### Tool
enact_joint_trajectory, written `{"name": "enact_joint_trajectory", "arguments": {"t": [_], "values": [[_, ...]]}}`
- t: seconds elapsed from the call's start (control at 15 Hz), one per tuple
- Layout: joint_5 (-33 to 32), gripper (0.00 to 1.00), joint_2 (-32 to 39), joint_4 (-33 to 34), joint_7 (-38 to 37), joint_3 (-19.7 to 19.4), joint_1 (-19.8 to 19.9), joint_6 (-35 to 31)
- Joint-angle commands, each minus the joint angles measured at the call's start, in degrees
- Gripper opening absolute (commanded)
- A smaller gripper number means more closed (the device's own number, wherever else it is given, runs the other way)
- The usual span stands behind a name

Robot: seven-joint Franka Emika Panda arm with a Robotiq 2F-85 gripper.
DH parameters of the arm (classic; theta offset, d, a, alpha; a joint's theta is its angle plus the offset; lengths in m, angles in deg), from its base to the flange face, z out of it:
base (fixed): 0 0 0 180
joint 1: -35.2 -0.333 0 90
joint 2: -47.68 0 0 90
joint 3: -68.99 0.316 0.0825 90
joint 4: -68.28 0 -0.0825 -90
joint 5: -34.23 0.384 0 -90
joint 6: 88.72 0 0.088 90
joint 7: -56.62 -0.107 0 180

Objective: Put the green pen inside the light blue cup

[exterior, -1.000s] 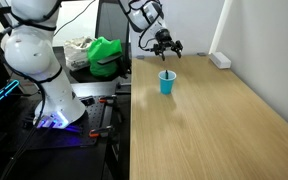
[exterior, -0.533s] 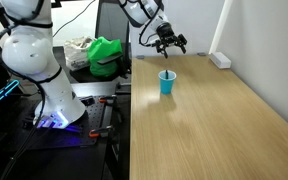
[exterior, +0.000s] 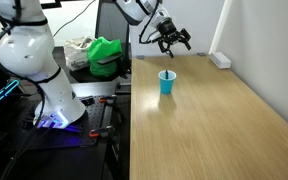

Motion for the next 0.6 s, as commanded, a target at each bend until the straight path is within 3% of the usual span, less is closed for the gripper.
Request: {"name": "enact_joint_trajectory", "arguments": {"t": [0.0, 0.07, 0.13, 0.53], "values": [[-2.8, 1.0, -6.52, -6.25, -1.54, -1.19, 1.64, -6.75], [-3.76, 1.0, -7.42, -7.1, -1.5, -1.5, 2.01, -7.98], [-1.82, 1.0, -3.48, -3.17, 0.08, -0.93, 1.26, -4.49], [-1.94, 1.0, -3.42, -3.49, 0.16, -0.95, 1.35, -4.81]]}}
